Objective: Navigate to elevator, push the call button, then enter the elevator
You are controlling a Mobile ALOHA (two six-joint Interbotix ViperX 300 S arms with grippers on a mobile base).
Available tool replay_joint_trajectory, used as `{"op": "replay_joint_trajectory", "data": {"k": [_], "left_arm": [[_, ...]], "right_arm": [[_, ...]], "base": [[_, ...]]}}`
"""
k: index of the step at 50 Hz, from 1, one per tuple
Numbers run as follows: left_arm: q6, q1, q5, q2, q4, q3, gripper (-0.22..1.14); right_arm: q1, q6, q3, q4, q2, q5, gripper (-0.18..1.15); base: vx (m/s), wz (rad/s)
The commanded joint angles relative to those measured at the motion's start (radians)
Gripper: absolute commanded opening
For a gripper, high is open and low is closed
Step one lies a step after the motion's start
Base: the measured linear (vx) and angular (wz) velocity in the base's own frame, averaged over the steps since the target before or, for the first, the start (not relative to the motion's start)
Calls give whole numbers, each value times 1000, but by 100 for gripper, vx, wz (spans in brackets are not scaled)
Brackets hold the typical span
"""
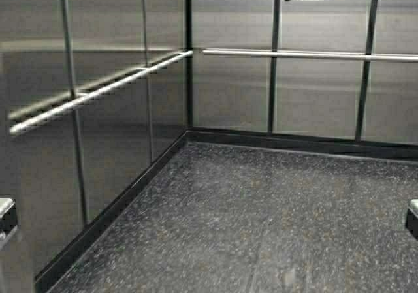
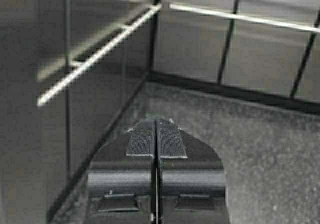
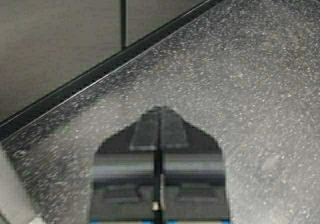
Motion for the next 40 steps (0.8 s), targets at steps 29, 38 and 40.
{"op": "replay_joint_trajectory", "data": {"k": [29,38,40], "left_arm": [[-12,2,-9,8,2,-20,3],[-21,0,-9,6,3,-29,3],[-21,0,-9,9,3,-32,3]], "right_arm": [[6,-6,-14,3,15,-11,5],[9,-6,-15,3,9,-12,5],[9,-12,-15,3,11,-9,5]], "base": [[45,-27],[45,-25],[46,-15]]}}
